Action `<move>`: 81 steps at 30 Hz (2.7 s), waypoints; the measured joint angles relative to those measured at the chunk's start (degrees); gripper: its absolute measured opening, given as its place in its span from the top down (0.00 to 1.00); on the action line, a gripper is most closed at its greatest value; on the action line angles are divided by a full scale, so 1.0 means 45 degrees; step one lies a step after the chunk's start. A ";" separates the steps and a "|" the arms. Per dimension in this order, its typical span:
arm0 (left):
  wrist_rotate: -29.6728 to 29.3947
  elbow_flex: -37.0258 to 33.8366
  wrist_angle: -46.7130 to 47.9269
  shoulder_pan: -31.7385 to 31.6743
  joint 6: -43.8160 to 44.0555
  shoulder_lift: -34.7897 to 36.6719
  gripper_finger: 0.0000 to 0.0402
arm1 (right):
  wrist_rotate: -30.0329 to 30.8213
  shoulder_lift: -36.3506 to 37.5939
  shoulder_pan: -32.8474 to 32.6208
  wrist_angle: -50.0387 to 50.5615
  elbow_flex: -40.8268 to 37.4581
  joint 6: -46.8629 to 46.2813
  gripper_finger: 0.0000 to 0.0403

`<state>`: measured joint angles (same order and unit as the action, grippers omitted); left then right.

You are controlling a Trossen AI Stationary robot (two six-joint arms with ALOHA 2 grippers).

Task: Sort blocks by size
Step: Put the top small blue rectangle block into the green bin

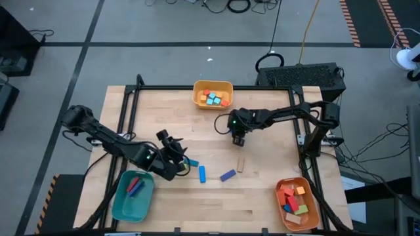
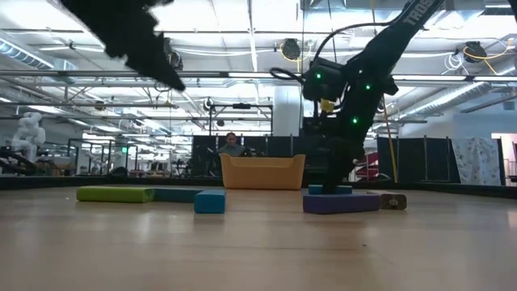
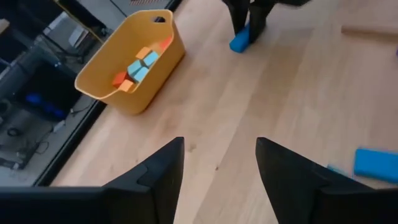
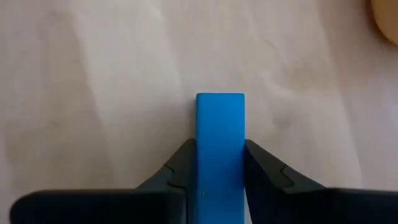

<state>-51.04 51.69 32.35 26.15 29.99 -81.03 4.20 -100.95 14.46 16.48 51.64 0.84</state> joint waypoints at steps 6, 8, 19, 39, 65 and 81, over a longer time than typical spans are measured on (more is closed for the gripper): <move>-0.0377 -0.1577 -0.2741 -0.0310 -0.1943 0.0000 0.55 | -0.1161 -0.0043 -0.0795 -0.0783 -0.0015 -0.0165 0.81; -0.0809 -0.1924 -0.3574 -0.0519 -0.2201 0.0000 0.56 | -0.1986 -0.0068 -0.1042 -0.1333 -0.0025 -0.0424 0.81; 0.2219 -0.2610 -0.8441 -0.1311 -0.8361 -0.0845 0.56 | -0.5211 -0.0067 -0.2267 -0.5323 -0.0016 -0.0884 0.81; 0.4636 -0.1789 -1.2266 -0.1311 -1.6337 -0.3697 0.56 | -0.6365 -0.0029 -0.3255 -0.6724 0.0014 -0.1044 0.79; 0.6232 -0.1605 -1.2758 -0.1331 -1.7124 -0.3769 0.83 | -0.6325 -0.0009 -0.3251 -0.7035 0.0033 -0.1038 0.78; 0.6130 -0.1605 -1.2919 -0.1451 -1.7106 -0.3769 0.85 | -0.6847 -0.0014 -0.3221 -0.7103 0.0024 -0.1063 0.77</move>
<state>-23.45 44.47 -25.78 19.62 -46.99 -98.00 -26.61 -101.01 -0.03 -15.49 51.75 -3.95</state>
